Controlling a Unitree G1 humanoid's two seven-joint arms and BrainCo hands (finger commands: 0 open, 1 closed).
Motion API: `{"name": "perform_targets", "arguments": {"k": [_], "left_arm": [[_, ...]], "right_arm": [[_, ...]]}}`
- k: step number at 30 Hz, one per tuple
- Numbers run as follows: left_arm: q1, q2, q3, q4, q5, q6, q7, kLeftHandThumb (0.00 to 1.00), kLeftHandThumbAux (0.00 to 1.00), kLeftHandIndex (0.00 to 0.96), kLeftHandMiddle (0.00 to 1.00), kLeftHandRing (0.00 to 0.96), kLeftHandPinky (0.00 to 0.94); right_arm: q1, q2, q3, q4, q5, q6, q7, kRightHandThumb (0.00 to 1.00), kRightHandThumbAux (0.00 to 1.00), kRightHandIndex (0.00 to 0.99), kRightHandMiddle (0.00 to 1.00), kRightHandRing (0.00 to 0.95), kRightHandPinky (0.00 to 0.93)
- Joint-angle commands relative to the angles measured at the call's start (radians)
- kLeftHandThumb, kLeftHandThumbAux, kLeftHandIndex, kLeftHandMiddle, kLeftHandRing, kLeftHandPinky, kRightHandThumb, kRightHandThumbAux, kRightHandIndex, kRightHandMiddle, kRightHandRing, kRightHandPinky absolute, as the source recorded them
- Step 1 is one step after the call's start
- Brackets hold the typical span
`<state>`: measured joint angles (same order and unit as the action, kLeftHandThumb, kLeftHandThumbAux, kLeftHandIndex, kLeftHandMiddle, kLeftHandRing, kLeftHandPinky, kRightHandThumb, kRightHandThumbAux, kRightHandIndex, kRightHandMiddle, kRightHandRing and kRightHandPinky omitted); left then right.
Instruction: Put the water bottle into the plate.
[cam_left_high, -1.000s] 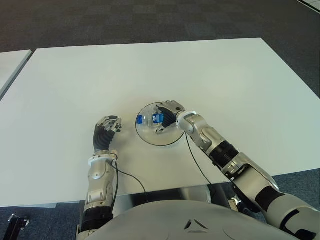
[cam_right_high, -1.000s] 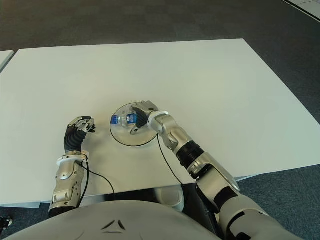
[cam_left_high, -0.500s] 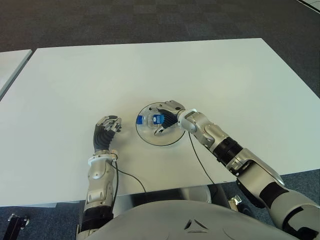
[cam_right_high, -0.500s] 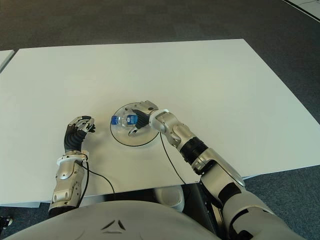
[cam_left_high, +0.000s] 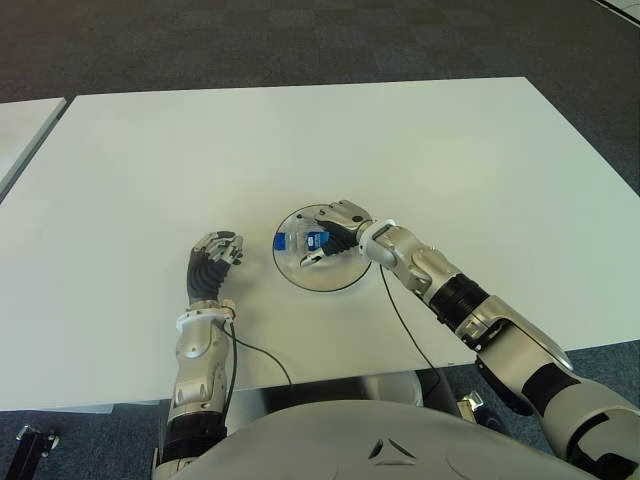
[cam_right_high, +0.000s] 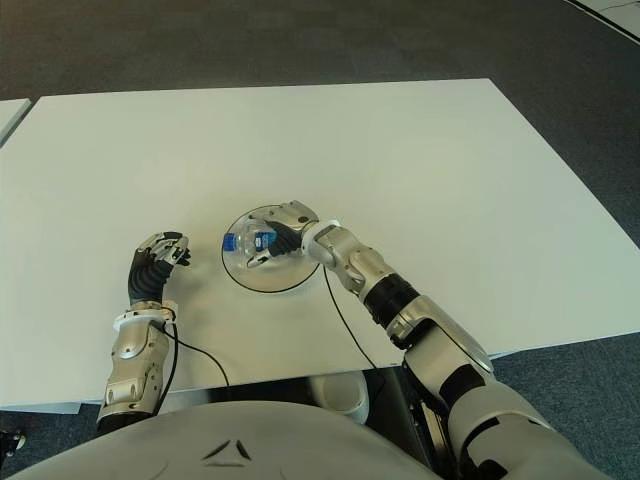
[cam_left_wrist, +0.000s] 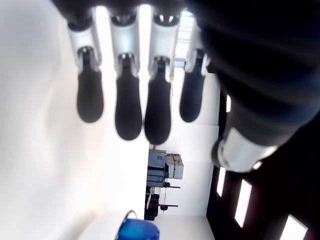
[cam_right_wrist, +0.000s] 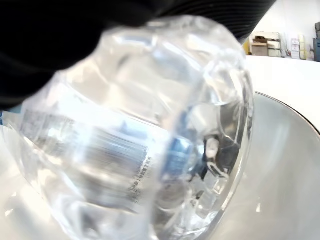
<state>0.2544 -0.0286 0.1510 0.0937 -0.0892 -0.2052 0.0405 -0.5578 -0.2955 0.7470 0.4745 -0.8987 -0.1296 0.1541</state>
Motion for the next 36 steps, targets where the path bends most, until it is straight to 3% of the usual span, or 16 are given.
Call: {"name": "perform_targets", "arguments": {"k": [1,20,28,36], "left_arm": [[-0.004,0.005,0.003,0.01,-0.001,0.007,-0.003,0.706,0.715,0.431,0.599,0.588,0.577],[-0.002,0.001,0.003,0.008,-0.006,0.003,-0.003,0.706,0.715,0.432,0.595,0.579,0.574],[0.003,0.003,0.001,0.0,-0.007,0.013,-0.005,0.706,0.714,0.431,0.605,0.59,0.581],[0.006,0.013,-0.004,-0.001,-0.007,0.008,-0.018,0.705,0.713,0.432,0.614,0.596,0.579]], "right_arm": [[0.047,-0.013,0.021,0.041,-0.021,-0.011,-0.008,0.559,0.185,0.0,0.0,0.0,0.0],[0.085,-0.018,-0.017,0.026,-0.013,0.002,-0.116,0.572,0.124,0.0,0.0,0.0,0.0],[0.13,-0.027,-0.065,-0.024,0.004,-0.015,-0.208,0.56,0.115,0.0,0.0,0.0,0.0],[0.176,-0.014,-0.124,-0.031,0.028,-0.088,-0.403,0.511,0.133,0.0,0.0,0.0,0.0]]}}
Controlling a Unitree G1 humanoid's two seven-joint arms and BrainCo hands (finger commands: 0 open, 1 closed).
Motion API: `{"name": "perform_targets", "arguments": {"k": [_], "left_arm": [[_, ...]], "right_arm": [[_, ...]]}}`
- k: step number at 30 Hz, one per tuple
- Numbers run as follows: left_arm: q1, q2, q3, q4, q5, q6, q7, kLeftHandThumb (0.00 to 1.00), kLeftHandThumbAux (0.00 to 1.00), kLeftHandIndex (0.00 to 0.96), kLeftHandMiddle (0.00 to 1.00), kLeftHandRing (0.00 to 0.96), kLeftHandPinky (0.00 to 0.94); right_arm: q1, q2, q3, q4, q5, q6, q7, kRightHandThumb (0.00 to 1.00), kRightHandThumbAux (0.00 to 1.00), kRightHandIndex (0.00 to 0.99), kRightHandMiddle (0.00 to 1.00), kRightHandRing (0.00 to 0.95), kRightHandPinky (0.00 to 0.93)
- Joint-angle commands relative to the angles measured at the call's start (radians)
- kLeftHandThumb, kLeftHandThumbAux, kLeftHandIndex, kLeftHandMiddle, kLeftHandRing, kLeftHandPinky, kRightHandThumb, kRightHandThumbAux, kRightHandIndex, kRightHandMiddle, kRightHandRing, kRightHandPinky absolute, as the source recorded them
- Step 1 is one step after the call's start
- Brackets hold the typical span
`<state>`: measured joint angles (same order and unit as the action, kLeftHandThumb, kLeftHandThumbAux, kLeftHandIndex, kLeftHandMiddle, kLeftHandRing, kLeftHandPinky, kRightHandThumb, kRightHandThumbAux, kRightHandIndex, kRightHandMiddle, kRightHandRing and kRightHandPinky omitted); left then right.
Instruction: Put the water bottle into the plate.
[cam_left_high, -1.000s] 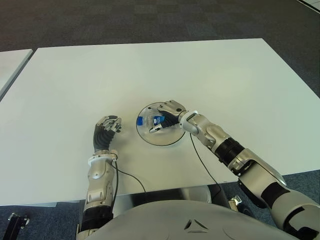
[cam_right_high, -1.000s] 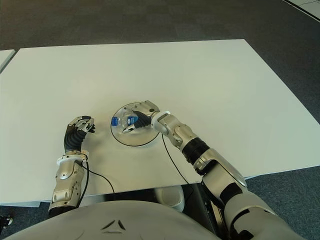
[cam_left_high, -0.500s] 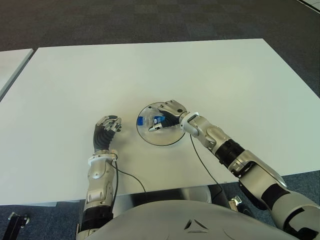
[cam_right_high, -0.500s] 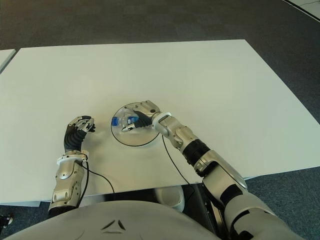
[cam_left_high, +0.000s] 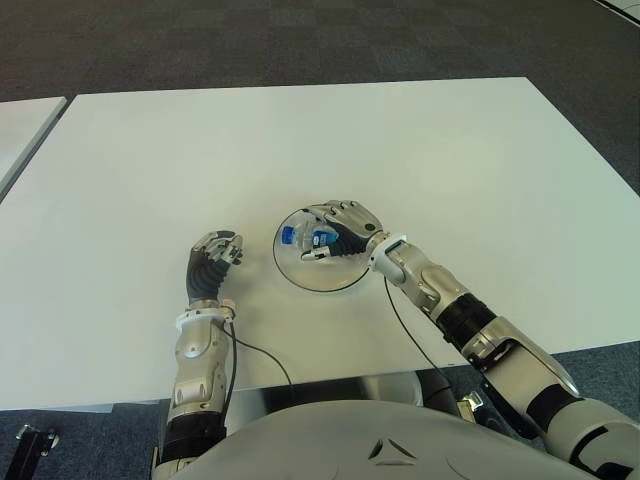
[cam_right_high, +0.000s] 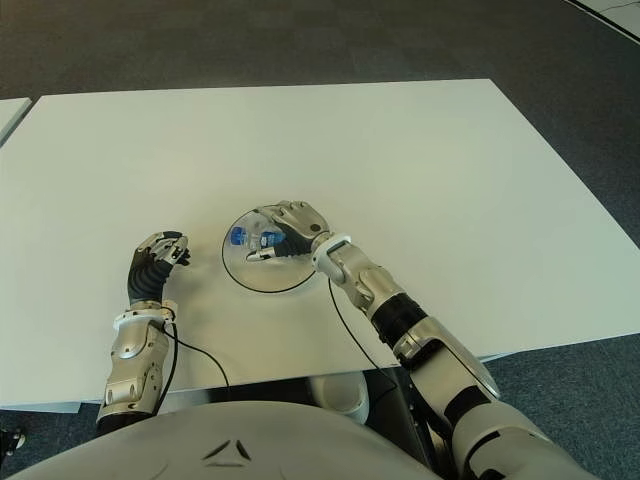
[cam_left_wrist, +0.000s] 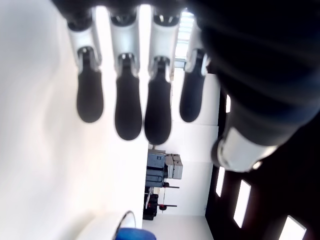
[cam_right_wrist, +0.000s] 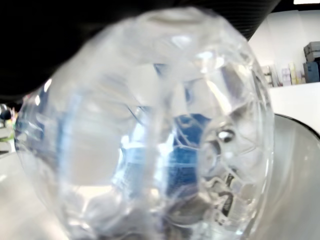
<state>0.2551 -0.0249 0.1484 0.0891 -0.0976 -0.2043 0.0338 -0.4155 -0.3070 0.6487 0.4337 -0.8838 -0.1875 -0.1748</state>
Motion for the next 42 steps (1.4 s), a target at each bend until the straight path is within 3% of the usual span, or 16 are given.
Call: {"name": "perform_targets", "arguments": {"k": [1,9,20,34,39,42], "left_arm": [[0.006,0.01,-0.001,0.003,0.004,0.006,-0.009,0.705,0.713,0.432,0.615,0.596,0.578],[0.013,0.005,-0.001,-0.004,0.014,0.012,0.01,0.705,0.714,0.432,0.597,0.572,0.551],[0.019,0.003,0.0,-0.01,0.007,0.021,0.009,0.706,0.714,0.432,0.587,0.565,0.553],[0.022,0.01,-0.002,-0.007,0.012,0.007,0.002,0.705,0.714,0.432,0.598,0.579,0.567],[0.022,0.006,-0.001,-0.008,0.006,0.013,0.003,0.705,0.714,0.432,0.592,0.572,0.559],[0.021,0.006,-0.001,-0.007,0.008,0.014,0.005,0.705,0.714,0.432,0.593,0.575,0.562]], "right_arm": [[0.04,0.0,-0.032,0.014,0.011,-0.038,-0.111,0.504,0.136,0.0,0.0,0.0,0.0],[0.075,0.001,-0.051,0.023,-0.011,-0.073,-0.283,0.426,0.174,0.0,0.0,0.0,0.0],[0.141,-0.004,-0.08,-0.004,-0.023,-0.082,-0.441,0.311,0.239,0.0,0.0,0.0,0.0],[0.204,0.0,-0.12,-0.025,-0.015,-0.062,-0.487,0.271,0.313,0.0,0.0,0.0,0.0],[0.229,0.003,-0.145,-0.013,0.012,-0.084,-0.513,0.345,0.337,0.0,0.0,0.0,0.0],[0.25,0.014,-0.176,-0.006,0.088,-0.139,-0.502,0.385,0.364,0.0,0.0,0.0,0.0]]}}
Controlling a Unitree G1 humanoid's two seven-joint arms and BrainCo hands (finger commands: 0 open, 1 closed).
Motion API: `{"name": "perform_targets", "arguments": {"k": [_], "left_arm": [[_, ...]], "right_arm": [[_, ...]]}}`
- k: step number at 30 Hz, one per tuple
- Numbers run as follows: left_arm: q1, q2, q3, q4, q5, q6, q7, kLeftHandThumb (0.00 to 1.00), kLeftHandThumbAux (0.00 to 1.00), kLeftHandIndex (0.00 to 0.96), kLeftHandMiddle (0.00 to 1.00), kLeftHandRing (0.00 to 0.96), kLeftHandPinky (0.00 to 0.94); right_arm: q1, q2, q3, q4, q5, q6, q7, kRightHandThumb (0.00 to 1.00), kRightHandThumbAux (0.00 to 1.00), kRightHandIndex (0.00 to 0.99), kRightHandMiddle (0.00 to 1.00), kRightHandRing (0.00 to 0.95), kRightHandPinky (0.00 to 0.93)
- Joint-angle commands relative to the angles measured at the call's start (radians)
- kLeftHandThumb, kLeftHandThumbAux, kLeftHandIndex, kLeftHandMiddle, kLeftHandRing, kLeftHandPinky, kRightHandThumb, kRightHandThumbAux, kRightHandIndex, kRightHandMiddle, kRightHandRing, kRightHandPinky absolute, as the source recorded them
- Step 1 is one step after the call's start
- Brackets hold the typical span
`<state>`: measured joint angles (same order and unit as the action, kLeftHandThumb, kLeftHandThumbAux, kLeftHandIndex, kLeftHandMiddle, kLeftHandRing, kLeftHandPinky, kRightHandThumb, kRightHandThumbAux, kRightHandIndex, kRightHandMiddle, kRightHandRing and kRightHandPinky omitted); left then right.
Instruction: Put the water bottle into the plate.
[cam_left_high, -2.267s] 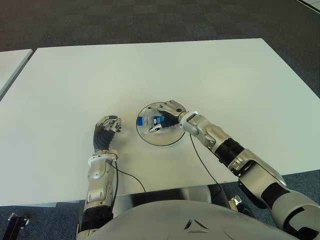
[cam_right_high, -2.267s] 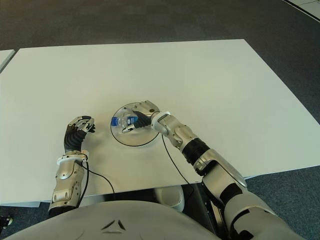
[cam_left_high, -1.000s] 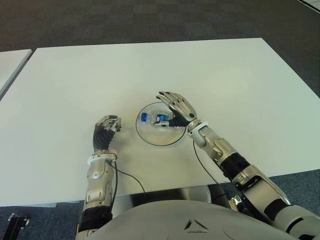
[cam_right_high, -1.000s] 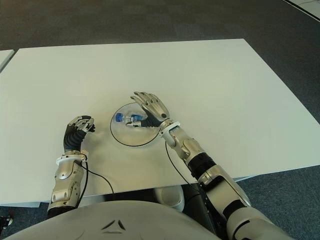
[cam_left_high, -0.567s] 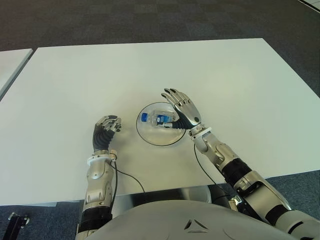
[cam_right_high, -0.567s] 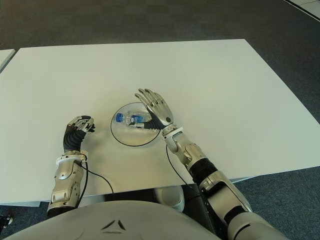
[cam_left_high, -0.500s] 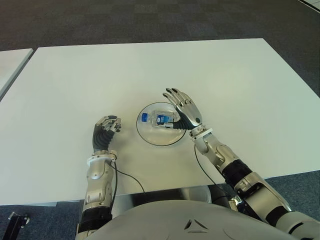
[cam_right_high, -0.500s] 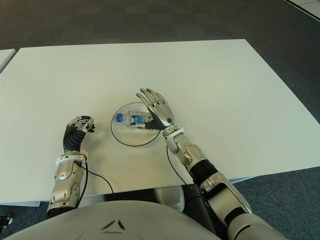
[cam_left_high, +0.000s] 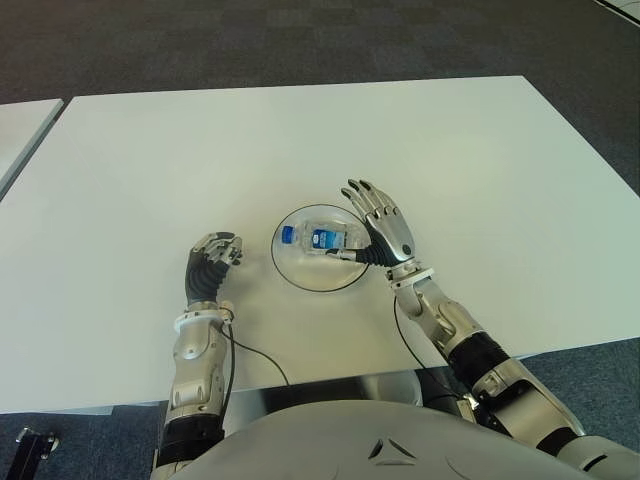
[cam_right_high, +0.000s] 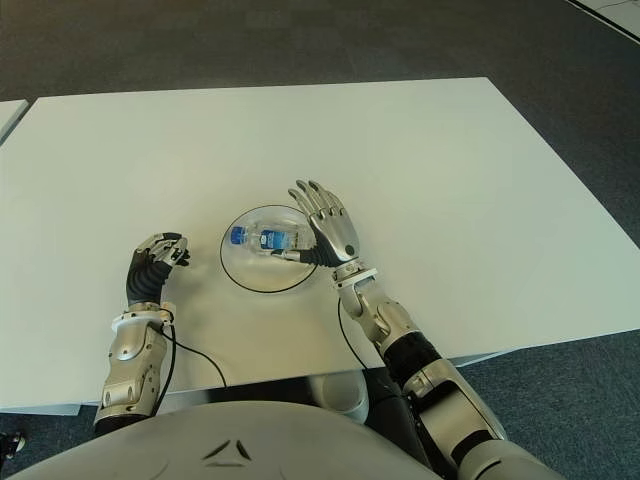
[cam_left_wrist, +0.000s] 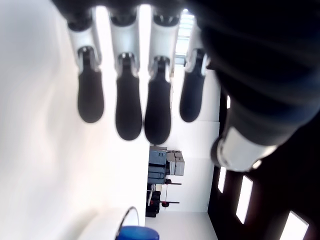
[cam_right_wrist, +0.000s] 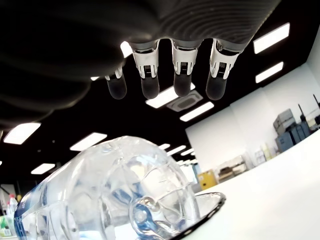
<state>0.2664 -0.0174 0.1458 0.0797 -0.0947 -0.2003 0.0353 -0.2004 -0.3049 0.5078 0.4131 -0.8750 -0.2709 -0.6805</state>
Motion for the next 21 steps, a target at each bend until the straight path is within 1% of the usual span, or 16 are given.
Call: {"name": "perform_targets", "arguments": {"k": [1,4,8,9,10,12,13,15,16,17,19,21], "left_arm": [[0.009,-0.002,0.002,0.002,0.005,0.009,0.005,0.705,0.714,0.432,0.593,0.575,0.562],[0.009,-0.004,0.002,0.002,0.003,0.009,0.005,0.705,0.714,0.432,0.594,0.573,0.559],[0.013,-0.007,0.003,-0.002,0.0,0.008,0.005,0.705,0.714,0.432,0.587,0.564,0.547],[0.013,-0.007,0.002,-0.002,0.0,0.007,0.006,0.705,0.714,0.432,0.586,0.563,0.55],[0.013,-0.007,0.002,-0.002,0.001,0.006,0.006,0.705,0.714,0.432,0.585,0.563,0.551],[0.013,-0.007,0.002,-0.001,0.001,0.003,0.005,0.705,0.714,0.432,0.586,0.566,0.558],[0.013,-0.007,0.002,-0.001,0.001,0.002,0.005,0.705,0.714,0.432,0.59,0.57,0.564],[0.014,-0.007,0.002,-0.001,-0.001,0.0,0.004,0.705,0.714,0.432,0.595,0.575,0.57],[0.013,-0.007,0.002,-0.001,-0.001,-0.001,0.002,0.705,0.714,0.432,0.596,0.577,0.572],[0.014,-0.006,0.001,-0.001,-0.001,-0.001,0.001,0.705,0.714,0.432,0.599,0.58,0.572],[0.014,-0.005,0.001,-0.001,-0.002,-0.002,-0.002,0.706,0.714,0.432,0.602,0.582,0.57],[0.014,-0.005,0.001,0.0,-0.004,-0.004,-0.004,0.705,0.714,0.432,0.603,0.583,0.57]], "right_arm": [[0.042,0.015,-0.046,0.016,0.103,-0.074,0.01,0.393,0.388,0.0,0.0,0.0,0.0],[0.067,0.021,-0.076,0.012,0.177,-0.121,0.04,0.398,0.425,0.0,0.0,0.0,0.0],[0.117,0.046,-0.124,-0.002,0.303,-0.184,0.091,0.392,0.503,0.0,0.0,0.0,0.0],[0.127,0.053,-0.135,-0.004,0.326,-0.196,0.1,0.38,0.541,0.0,0.0,0.0,0.0],[0.136,0.059,-0.145,-0.005,0.344,-0.206,0.106,0.375,0.554,0.0,0.0,0.0,0.0],[0.152,0.07,-0.164,0.005,0.369,-0.23,0.105,0.361,0.606,0.0,0.0,0.0,0.017],[0.16,0.075,-0.173,0.012,0.378,-0.241,0.101,0.355,0.653,0.0,0.004,0.009,0.05],[0.172,0.083,-0.189,0.033,0.388,-0.264,0.089,0.351,0.706,0.001,0.016,0.026,0.086],[0.176,0.09,-0.197,0.065,0.392,-0.284,0.073,0.35,0.718,0.002,0.019,0.031,0.095],[0.178,0.096,-0.204,0.088,0.394,-0.3,0.062,0.352,0.758,0.018,0.039,0.051,0.12],[0.183,0.113,-0.217,0.113,0.398,-0.319,0.049,0.365,0.807,0.042,0.065,0.079,0.149],[0.187,0.132,-0.231,0.126,0.41,-0.328,0.047,0.384,0.838,0.064,0.088,0.104,0.174]]}}
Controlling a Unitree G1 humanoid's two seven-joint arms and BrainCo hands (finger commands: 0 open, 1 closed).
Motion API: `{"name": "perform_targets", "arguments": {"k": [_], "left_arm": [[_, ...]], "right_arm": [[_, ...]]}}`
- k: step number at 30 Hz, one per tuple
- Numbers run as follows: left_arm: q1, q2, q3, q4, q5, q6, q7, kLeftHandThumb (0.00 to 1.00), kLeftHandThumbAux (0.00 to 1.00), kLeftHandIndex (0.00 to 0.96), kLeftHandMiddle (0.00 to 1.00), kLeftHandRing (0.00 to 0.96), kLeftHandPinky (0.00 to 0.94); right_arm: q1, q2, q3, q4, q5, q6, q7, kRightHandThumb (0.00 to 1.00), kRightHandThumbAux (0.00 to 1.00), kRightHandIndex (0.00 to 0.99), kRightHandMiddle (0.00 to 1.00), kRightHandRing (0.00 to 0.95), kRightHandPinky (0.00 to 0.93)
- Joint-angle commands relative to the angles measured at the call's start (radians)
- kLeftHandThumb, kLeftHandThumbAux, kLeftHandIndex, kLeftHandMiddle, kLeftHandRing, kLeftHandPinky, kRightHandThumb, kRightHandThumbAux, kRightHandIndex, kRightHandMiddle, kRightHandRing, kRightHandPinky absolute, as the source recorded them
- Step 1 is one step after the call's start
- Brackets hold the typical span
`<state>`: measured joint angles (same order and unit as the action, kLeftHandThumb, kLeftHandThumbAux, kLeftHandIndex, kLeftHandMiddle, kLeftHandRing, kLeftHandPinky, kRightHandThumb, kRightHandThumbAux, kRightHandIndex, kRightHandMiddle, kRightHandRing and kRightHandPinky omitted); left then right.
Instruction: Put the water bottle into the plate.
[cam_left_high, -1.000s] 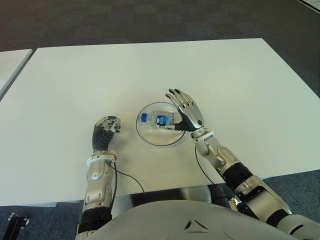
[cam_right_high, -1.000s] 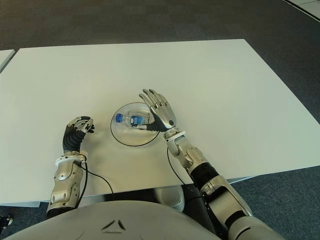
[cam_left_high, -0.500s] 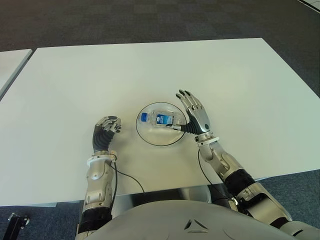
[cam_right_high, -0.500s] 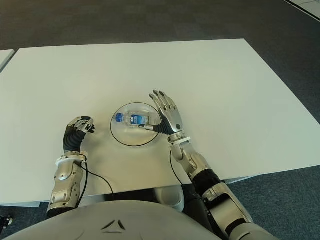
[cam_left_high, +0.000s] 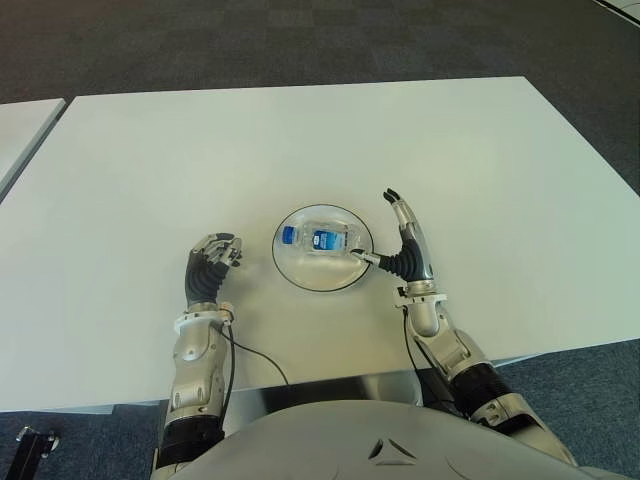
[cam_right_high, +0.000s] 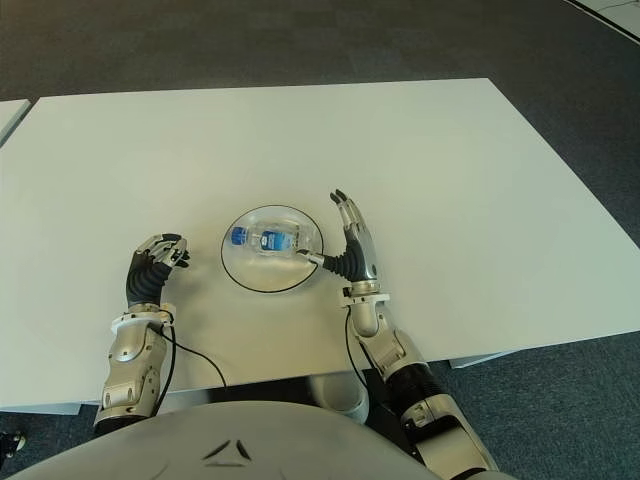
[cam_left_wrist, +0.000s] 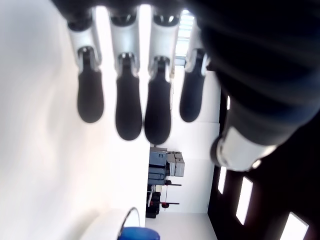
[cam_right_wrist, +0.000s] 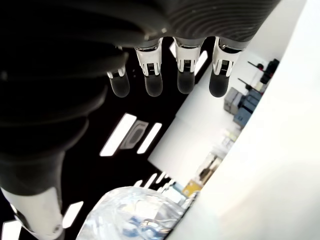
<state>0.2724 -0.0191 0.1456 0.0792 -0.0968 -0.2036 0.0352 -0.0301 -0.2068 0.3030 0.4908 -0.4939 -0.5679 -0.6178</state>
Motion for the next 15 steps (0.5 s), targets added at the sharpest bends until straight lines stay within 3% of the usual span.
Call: {"name": "perform_targets", "arguments": {"k": [1,8,15], "left_arm": [[0.007,-0.003,0.001,0.002,0.0,-0.002,-0.003,0.705,0.714,0.432,0.603,0.583,0.57],[0.006,-0.003,-0.001,0.006,0.005,-0.004,0.001,0.705,0.714,0.432,0.603,0.583,0.57],[0.004,-0.004,-0.001,0.008,-0.008,-0.004,-0.008,0.705,0.714,0.432,0.607,0.588,0.579]], "right_arm": [[0.019,0.043,-0.034,0.054,0.039,-0.036,-0.014,0.389,0.845,0.069,0.095,0.111,0.182],[0.036,0.085,-0.071,0.064,0.09,-0.059,0.018,0.437,0.921,0.121,0.171,0.17,0.209],[0.078,0.113,-0.098,0.012,0.112,-0.002,0.063,0.451,0.99,0.208,0.313,0.247,0.232]]}}
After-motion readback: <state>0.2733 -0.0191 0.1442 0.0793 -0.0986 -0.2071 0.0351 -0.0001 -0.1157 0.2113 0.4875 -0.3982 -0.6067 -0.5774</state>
